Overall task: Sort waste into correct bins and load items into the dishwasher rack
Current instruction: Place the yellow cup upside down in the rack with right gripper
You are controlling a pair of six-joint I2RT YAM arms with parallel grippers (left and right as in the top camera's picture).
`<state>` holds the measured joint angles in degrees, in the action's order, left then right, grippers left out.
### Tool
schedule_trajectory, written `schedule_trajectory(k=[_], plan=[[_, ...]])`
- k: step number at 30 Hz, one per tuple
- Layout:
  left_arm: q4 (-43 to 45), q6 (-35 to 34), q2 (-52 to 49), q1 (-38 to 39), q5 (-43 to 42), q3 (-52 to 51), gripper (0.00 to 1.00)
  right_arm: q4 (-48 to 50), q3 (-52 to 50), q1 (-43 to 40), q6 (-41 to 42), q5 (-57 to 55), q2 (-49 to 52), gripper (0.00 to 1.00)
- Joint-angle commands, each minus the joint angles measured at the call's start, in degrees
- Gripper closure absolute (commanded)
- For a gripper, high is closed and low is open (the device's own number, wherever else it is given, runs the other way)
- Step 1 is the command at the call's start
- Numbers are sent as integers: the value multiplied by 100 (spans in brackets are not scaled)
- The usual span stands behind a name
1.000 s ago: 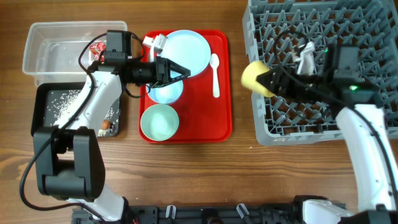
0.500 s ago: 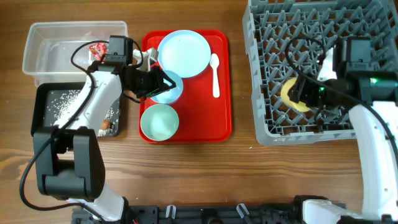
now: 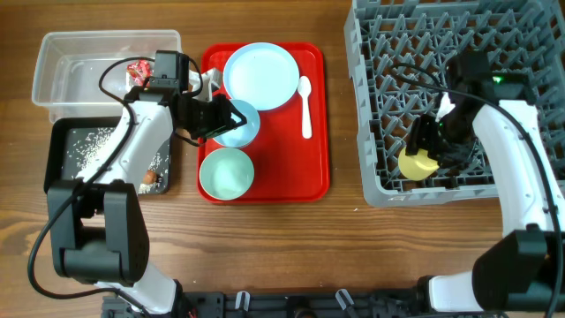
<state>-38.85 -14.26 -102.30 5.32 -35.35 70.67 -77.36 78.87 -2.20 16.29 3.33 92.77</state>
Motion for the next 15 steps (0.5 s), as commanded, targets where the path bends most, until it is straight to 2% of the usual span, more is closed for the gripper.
schedule_trajectory(k=[1,10,15], plan=[[-7,39,116,-20,55,59,72,-28,74,-24,-133,-140,240,44],[-4,55,116,-20,94,59,72,0,68,-142,-328,35,422,44],[-4,55,116,-20,162,59,72,26,68,-142,-433,188,422,12]])
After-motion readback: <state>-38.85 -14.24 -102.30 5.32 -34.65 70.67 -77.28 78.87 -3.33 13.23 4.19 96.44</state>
